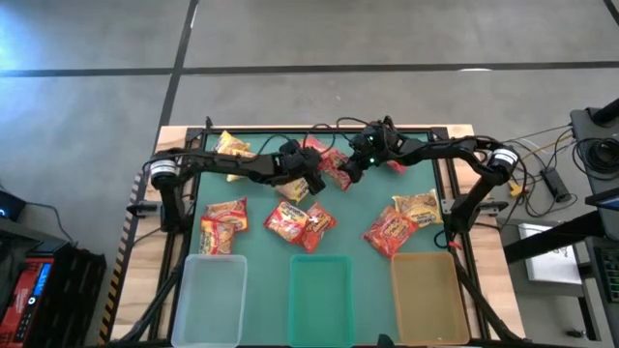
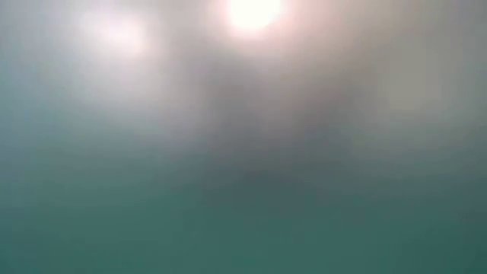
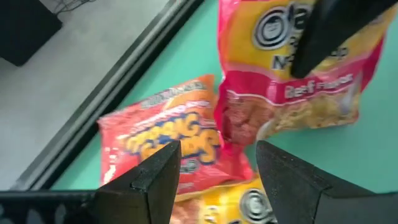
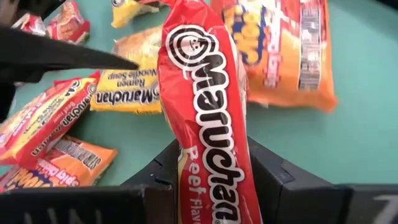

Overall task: Sort Maruchan noodles
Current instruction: Put the red noodle pack into the orange bin

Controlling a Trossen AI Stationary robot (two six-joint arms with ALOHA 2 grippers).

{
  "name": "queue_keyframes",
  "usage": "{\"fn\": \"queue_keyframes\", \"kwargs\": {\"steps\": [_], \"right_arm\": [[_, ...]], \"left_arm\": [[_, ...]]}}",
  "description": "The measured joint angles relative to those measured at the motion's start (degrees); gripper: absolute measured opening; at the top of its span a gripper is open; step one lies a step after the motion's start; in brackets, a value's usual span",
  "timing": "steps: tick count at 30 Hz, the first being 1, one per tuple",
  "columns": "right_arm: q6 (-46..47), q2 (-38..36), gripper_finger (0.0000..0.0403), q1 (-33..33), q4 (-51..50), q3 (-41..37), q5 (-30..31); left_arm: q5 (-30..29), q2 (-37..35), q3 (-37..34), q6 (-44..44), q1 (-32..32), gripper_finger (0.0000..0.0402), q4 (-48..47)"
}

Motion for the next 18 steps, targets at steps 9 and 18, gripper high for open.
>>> {"fn": "queue_keyframes", "kwargs": {"steps": [9,18], "right_arm": [[-7.23,-0.03,0.0105,-0.2,-14.37,9.03,0.04],[-14.05,-0.1,0.0105,0.36,-32.16,18.24,0.02]], "left_arm": [[7.22,-5.45,0.0,1.01,6.06,0.0194,-2.31],[6.79,-11.01,-0.66,-9.97,3.97,0.0194,-11.24]]}}
